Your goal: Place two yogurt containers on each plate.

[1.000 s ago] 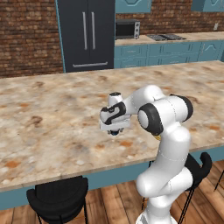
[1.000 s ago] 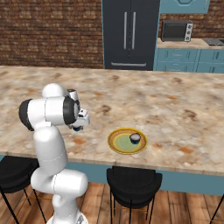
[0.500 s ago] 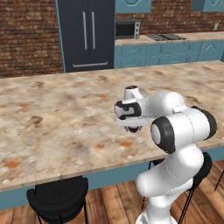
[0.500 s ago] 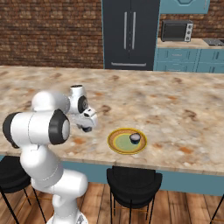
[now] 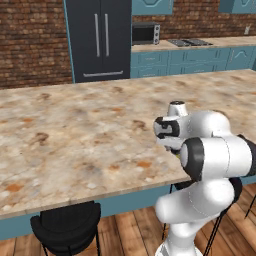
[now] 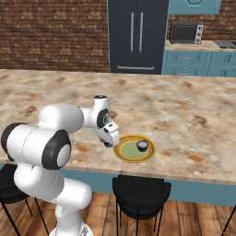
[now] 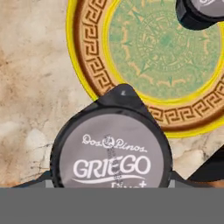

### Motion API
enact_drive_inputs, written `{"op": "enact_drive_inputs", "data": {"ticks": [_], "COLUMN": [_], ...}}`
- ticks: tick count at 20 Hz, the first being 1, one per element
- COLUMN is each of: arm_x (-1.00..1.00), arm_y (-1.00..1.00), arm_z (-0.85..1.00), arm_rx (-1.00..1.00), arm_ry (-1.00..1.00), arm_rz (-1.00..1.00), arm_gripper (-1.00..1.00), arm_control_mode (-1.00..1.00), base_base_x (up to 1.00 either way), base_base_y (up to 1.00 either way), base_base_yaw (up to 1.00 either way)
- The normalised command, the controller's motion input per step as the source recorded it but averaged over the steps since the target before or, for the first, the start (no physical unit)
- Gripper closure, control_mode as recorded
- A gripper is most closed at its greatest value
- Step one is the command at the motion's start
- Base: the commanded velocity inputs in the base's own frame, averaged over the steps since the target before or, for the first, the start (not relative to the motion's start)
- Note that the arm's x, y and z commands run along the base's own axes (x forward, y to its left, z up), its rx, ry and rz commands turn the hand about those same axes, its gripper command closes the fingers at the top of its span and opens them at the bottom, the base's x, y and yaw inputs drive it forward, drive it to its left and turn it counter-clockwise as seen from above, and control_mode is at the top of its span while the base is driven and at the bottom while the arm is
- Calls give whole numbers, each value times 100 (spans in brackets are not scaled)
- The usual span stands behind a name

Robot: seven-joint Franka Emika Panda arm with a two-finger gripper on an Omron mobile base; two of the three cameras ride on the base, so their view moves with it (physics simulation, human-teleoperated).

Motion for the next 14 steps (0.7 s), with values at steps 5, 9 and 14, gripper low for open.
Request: {"op": "enact_drive_inputs", "data": {"ticks": [5,9,14], "arm_x": [38,37,28], "arm_y": [-75,-39,-28], "arm_z": [-10,-30,-33], "arm_rx": [1,0,1], "arm_ry": [9,4,0], "arm_rz": [-12,-9,-1], "arm_gripper": [100,100,100], "arm_control_mode": [-100,-100,-100], "base_base_x": [0,0,0], "base_base_y": [0,0,0], "base_base_yaw": [0,0,0]}}
